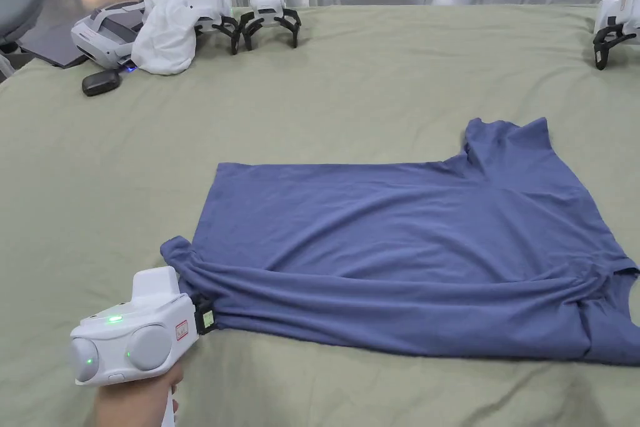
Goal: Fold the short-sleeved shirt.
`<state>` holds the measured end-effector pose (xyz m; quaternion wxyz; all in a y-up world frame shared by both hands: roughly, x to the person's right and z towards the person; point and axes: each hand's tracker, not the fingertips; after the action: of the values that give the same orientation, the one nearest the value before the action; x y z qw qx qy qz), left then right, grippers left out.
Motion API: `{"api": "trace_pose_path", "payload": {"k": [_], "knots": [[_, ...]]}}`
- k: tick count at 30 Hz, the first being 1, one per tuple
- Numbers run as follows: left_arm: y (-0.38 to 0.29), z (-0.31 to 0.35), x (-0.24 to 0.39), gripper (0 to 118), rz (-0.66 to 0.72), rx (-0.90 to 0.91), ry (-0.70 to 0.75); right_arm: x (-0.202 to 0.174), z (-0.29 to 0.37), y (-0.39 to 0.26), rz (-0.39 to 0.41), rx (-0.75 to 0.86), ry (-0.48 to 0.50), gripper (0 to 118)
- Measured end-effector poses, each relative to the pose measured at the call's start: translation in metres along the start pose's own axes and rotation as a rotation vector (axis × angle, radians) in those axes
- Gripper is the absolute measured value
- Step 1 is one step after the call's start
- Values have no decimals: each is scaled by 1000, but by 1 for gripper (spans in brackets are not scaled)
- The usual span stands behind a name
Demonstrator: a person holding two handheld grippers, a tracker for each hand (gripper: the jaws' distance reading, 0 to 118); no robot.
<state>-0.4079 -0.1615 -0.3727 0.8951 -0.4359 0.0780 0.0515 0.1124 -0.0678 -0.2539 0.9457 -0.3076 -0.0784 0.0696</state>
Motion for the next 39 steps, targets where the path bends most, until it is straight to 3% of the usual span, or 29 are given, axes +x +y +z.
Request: {"api": "trace_pose_path", "payload": {"k": [1,2,8,14,15,16,18,19,21,26,28,29,31,32,35,39], "knots": [[-1,2,-1,0,21,-3,-68,0,0,0,-1,-8,-2,4],[-2,5,-3,0,30,-1,-24,1,-2,0,-6,-13,-3,4],[-11,29,-17,0,77,27,-79,6,-12,3,-27,-67,-3,4],[-14,59,-9,0,-2,90,-67,22,-49,-1,-58,-215,52,6],[-14,62,-4,0,-28,94,-59,25,-59,-3,-74,-244,74,16],[-14,63,-2,0,-49,102,-46,27,-68,-5,-95,-264,83,34],[-13,66,2,0,-78,109,-31,33,-87,-12,-122,-302,99,83],[-14,67,8,0,-101,114,-20,35,-96,-14,-131,-318,103,98],[-15,68,13,0,-141,113,-2,36,-110,-18,-129,-341,108,105],[-16,69,13,0,-134,101,-6,22,-124,-17,-51,-347,122,104],[-16,67,16,0,-141,99,-1,14,-132,-17,-2,-366,118,93],[-16,67,17,0,-148,99,3,10,-132,-16,-19,-379,131,78],[-15,65,18,0,-153,97,7,8,-130,-12,-125,-383,202,30],[-15,65,18,0,-153,98,9,4,-128,-10,-122,-374,205,14],[-12,67,18,0,-158,101,6,-7,-129,-8,1,-370,169,14],[-1,73,15,0,-189,112,-8,4,-122,-3,-99,-385,183,13]]}}
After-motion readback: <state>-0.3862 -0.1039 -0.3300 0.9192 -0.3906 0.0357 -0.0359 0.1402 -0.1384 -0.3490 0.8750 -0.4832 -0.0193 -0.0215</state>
